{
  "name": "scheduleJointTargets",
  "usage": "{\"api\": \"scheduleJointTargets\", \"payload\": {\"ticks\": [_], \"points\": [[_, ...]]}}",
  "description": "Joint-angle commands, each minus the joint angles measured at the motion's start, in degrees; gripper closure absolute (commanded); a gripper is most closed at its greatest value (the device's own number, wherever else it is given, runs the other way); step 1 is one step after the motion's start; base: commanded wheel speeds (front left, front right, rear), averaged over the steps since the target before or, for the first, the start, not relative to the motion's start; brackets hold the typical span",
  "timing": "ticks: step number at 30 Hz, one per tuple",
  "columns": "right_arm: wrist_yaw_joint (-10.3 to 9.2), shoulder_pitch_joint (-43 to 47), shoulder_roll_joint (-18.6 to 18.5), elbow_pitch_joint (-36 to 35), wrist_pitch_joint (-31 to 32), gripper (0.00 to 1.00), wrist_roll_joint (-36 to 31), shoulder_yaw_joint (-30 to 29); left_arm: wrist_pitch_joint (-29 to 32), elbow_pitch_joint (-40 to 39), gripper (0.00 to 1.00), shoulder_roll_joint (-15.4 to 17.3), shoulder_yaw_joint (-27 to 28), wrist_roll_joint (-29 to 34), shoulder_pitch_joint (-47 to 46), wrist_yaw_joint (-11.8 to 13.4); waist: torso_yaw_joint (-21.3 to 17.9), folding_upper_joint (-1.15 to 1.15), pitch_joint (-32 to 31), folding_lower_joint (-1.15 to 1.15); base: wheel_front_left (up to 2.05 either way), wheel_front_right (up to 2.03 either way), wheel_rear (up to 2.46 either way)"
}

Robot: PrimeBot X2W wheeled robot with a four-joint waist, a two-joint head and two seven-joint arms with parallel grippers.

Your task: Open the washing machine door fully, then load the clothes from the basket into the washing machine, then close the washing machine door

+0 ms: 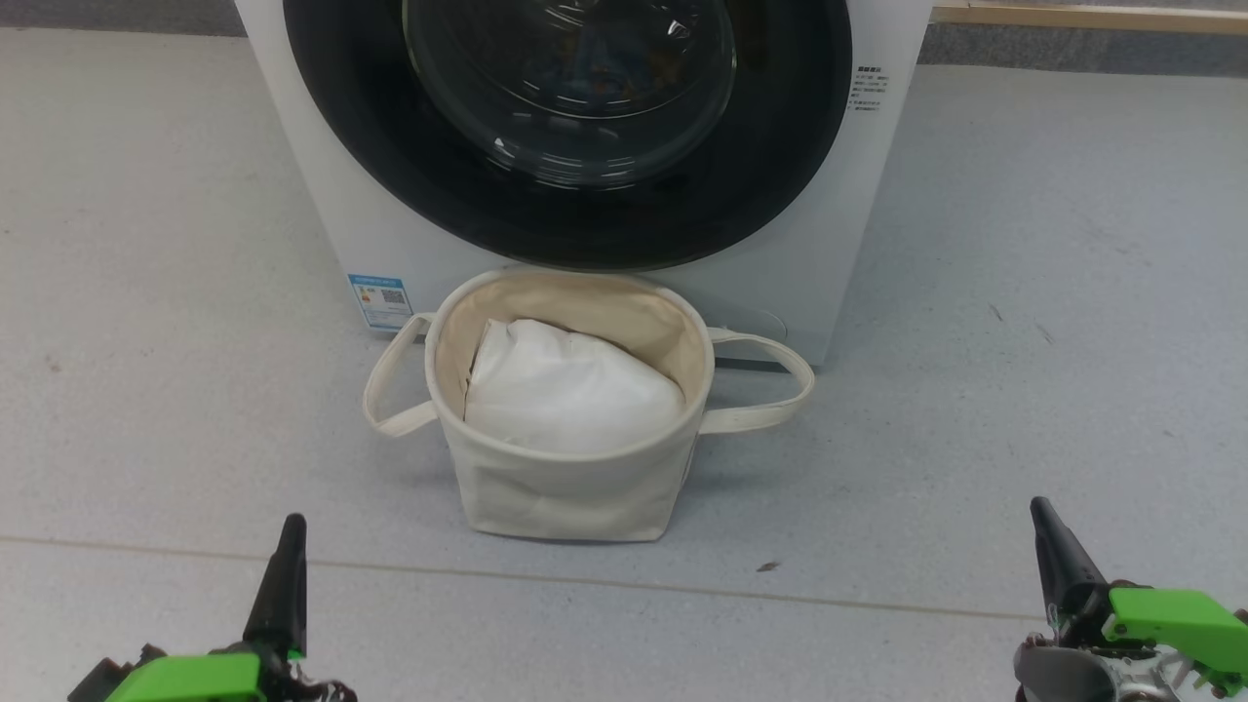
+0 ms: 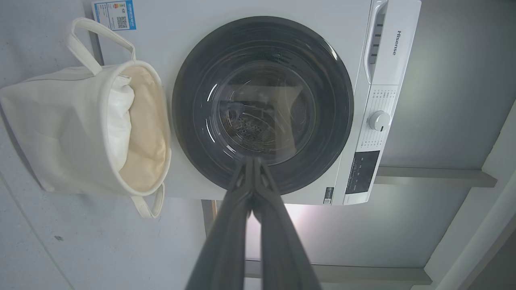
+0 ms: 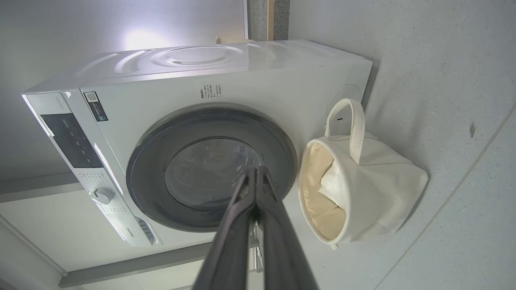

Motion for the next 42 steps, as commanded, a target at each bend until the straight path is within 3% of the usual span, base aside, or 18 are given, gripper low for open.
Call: {"api": "scheduleJointTargets", "payload": {"ticks": [1,42], "points": [[0.0,-2.57,-0.32,-1.8,0.41,1.0,-0.33,0.97,0.37,-2.11,1.0,0.34,2.33,0.34,-2.46,-0.41,0.0,0.0,0.0,0.0,0.0,0.0,0.0],[0.0,-2.62,-0.01,-1.77,0.77,1.0,-0.7,0.53,0.69,-2.09,1.0,0.07,2.72,0.66,-2.49,-0.41,0.0,0.0,0.0,0.0,0.0,0.0,0.0]]}}
